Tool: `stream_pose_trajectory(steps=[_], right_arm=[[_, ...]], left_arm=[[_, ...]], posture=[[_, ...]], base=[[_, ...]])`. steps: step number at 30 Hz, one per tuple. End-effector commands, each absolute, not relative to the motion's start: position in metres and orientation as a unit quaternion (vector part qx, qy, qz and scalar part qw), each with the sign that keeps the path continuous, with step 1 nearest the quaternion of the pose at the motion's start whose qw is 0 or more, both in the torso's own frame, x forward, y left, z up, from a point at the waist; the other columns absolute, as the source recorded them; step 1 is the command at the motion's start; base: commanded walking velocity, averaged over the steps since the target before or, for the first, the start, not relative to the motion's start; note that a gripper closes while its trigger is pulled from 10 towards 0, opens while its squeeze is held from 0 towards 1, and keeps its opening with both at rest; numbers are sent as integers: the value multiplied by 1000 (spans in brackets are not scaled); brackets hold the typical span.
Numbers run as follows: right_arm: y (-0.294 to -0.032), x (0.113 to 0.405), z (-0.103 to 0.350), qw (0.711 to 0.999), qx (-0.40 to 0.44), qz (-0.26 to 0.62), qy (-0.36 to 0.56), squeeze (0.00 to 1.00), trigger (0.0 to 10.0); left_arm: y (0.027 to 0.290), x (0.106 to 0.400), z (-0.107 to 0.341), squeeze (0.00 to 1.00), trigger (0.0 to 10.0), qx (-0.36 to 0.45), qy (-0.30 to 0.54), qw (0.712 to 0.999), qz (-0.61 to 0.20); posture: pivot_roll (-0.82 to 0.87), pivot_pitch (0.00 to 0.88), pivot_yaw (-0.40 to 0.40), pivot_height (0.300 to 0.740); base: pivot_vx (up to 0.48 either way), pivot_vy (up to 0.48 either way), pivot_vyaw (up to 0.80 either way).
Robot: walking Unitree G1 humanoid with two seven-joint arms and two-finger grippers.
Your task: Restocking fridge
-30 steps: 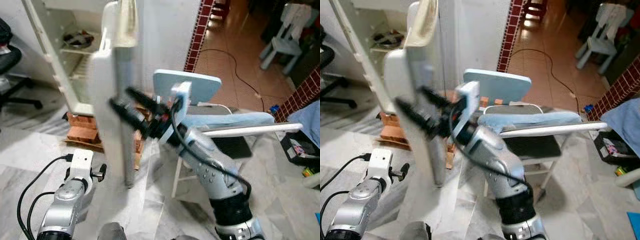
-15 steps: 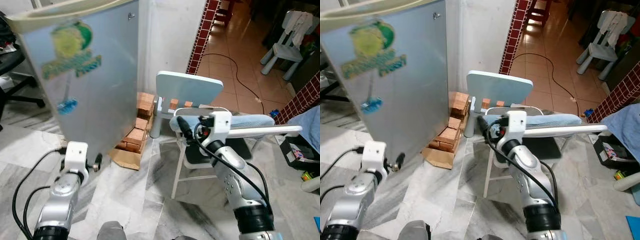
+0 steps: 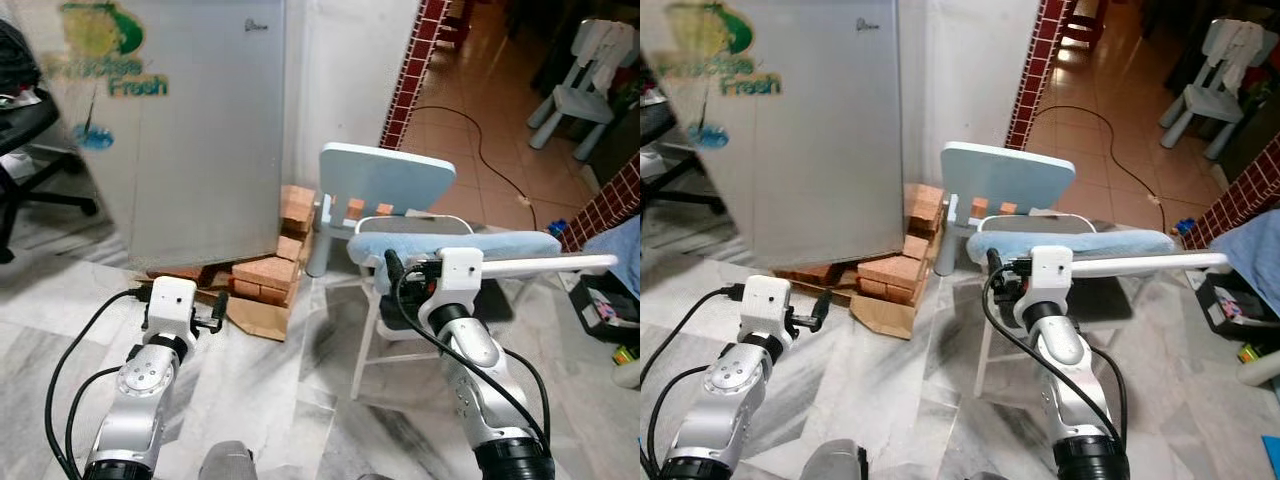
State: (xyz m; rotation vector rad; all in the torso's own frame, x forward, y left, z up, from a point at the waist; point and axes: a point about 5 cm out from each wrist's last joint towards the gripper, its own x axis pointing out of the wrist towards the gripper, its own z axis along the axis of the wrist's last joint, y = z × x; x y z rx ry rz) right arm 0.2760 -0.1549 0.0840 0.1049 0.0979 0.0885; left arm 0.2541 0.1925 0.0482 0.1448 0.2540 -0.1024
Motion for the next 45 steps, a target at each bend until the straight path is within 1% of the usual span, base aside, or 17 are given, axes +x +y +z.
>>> stream_pose_trajectory(steps=[1, 5, 15, 20, 24, 26, 30, 34, 45], right_arm=[[-155, 277, 87, 997, 53, 46, 38, 0, 10000], [-159, 277, 86, 998, 35, 31, 31, 0, 10000], [-169, 275, 83, 999, 31, 0, 30, 0, 10000], [-170, 273, 81, 999, 36, -8, 27, 0, 10000], [-169, 269, 78, 999, 32, -10, 30, 0, 10000], [-169, 268, 78, 999, 32, -10, 30, 0, 10000], [-171, 268, 77, 999, 30, -16, 30, 0, 10000], [-171, 268, 78, 999, 28, -16, 28, 0, 10000], [-172, 268, 77, 999, 24, -18, 28, 0, 10000]], left_arm=[[194, 259, 57, 0, 10000, 70, 103, 991, -48], [191, 261, 62, 0, 10000, 62, 85, 993, -56], [186, 262, 63, 0, 10000, 50, 74, 993, -79], [187, 263, 64, 0, 10000, 49, 69, 993, -82], [195, 259, 61, 0, 10000, 39, 75, 994, -62], [195, 258, 60, 0, 10000, 39, 77, 994, -63], [186, 262, 63, 0, 10000, 42, 68, 994, -77], [184, 265, 67, 0, 10000, 44, 52, 995, -79], [185, 263, 68, 0, 10000, 40, 46, 995, -84]], posture=[[20, 0, -68, 740], [20, 0, -69, 740], [11, 0, -62, 740], [7, 0, -59, 740], [-4, 0, -56, 740], [-3, 0, -55, 740], [-3, 0, -57, 740], [-6, 0, -56, 740], [-7, 0, -54, 740]], base=[[0, 480, 0], [0, 480, 0], [0, 480, 0], [0, 480, 0], [0, 480, 0], [0, 480, 0], [0, 480, 0], [0, 480, 0], [0, 0, 0]])
